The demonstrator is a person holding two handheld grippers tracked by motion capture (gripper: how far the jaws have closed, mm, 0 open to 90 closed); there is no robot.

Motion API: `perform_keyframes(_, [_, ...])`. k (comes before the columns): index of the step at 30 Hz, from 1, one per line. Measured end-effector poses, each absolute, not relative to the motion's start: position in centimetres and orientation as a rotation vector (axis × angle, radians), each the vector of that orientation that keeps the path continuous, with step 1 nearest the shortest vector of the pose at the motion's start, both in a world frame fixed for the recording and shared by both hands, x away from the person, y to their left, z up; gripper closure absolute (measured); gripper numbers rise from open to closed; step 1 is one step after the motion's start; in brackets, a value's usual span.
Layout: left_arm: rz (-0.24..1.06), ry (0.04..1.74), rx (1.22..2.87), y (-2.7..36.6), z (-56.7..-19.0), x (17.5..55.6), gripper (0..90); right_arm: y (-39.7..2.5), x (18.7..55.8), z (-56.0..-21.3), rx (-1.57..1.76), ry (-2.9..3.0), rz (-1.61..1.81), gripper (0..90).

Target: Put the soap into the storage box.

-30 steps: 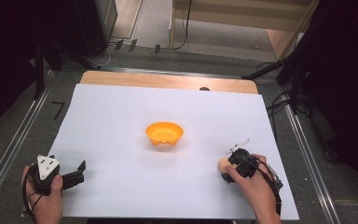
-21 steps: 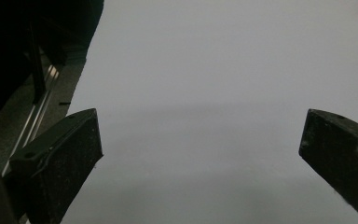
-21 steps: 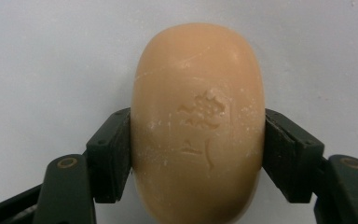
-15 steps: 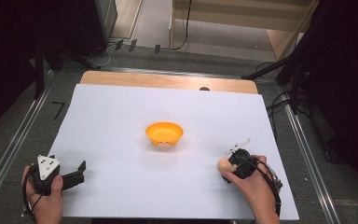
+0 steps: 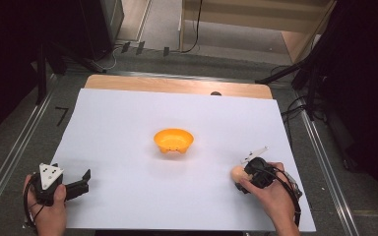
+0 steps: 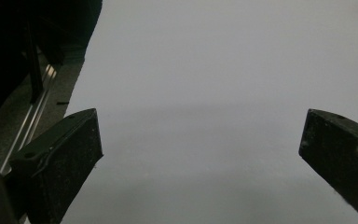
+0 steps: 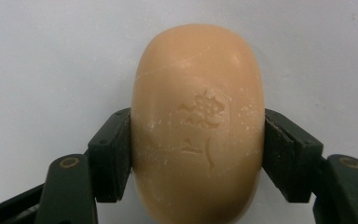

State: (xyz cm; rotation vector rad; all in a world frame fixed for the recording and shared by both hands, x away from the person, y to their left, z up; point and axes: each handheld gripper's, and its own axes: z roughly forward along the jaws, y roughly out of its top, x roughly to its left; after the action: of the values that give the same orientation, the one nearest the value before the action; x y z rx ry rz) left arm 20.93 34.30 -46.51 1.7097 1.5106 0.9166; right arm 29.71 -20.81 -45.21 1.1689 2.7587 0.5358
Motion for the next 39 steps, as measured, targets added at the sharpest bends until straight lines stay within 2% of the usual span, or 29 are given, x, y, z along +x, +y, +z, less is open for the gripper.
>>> perform_keyframes(39, [0.899,1.511,1.704,34.5,-46.5,21.0,0.0,-16.8,33.9,-41.3,0.650,2.864,0.628,33.2])
